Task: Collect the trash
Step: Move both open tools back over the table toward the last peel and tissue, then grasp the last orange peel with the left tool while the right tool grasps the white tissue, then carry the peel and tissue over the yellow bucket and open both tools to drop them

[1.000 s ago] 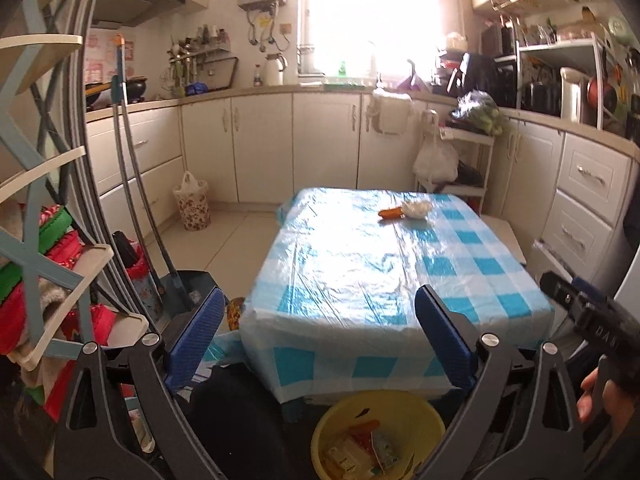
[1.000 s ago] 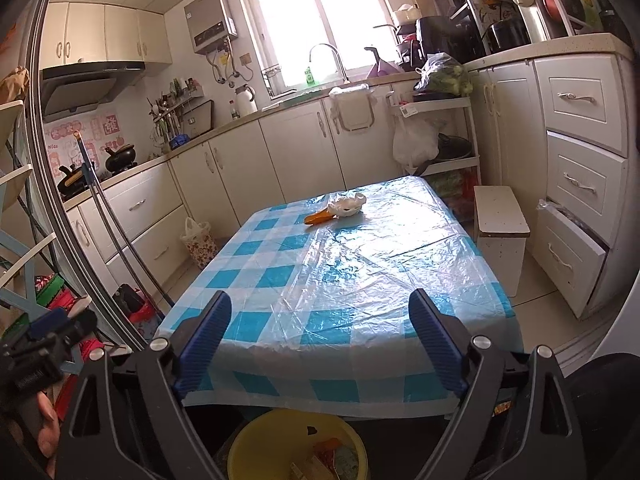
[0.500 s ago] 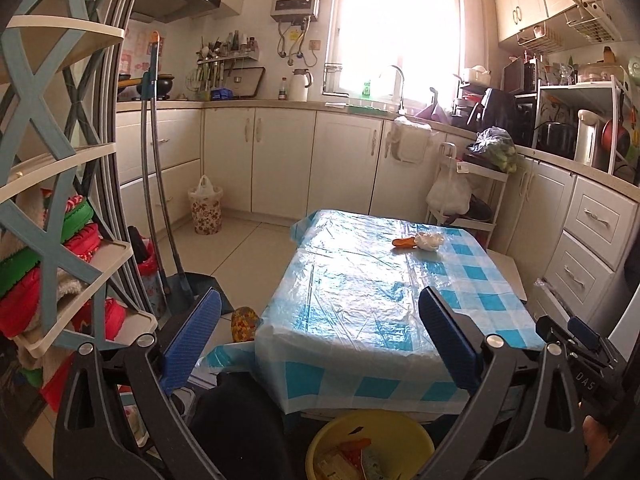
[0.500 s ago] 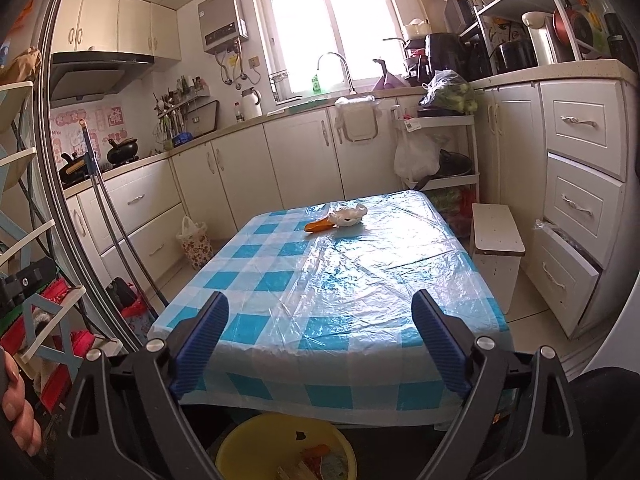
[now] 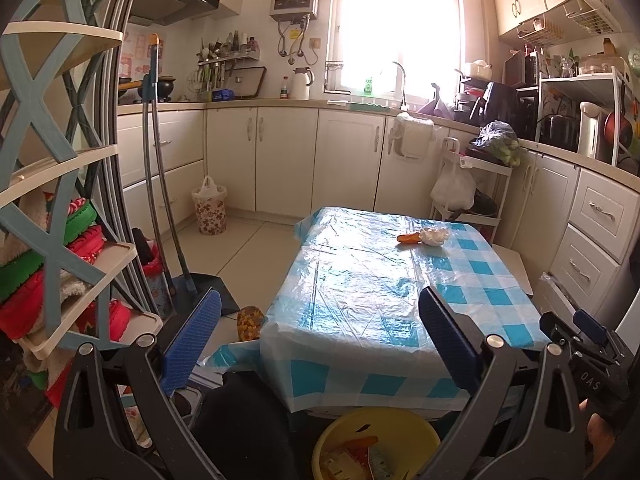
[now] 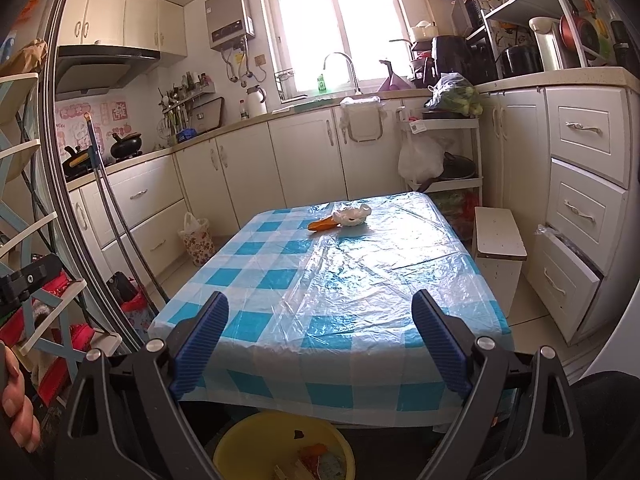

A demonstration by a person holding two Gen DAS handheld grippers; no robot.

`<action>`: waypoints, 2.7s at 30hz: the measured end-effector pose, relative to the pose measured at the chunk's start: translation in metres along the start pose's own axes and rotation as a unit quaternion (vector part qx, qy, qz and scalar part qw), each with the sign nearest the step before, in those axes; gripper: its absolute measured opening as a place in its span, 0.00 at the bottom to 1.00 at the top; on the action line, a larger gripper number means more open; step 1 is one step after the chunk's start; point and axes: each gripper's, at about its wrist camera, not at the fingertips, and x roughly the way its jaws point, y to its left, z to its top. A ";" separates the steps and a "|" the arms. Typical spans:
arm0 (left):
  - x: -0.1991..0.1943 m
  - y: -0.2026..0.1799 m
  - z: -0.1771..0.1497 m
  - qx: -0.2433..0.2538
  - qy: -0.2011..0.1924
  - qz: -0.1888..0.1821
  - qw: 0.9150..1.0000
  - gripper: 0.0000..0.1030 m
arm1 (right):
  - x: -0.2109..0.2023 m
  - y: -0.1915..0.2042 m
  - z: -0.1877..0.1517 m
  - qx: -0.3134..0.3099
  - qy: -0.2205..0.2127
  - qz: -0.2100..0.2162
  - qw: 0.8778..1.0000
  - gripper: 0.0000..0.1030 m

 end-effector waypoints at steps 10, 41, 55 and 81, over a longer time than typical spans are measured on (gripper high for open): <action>0.004 -0.003 -0.002 0.008 0.007 0.004 1.000 0.93 | 0.001 0.001 0.000 -0.001 0.001 0.001 1.000 0.87; 0.168 -0.043 0.013 0.131 0.098 -0.058 0.985 0.93 | 0.187 -0.032 0.085 -0.017 0.130 0.055 0.990 0.89; 0.363 -0.164 0.063 0.334 0.097 -0.161 0.924 0.92 | 0.345 -0.092 0.116 0.099 0.180 0.031 0.978 0.89; 0.432 -0.122 0.043 0.133 0.271 -0.216 0.929 0.12 | 0.377 -0.072 0.102 0.137 0.261 0.143 0.945 0.27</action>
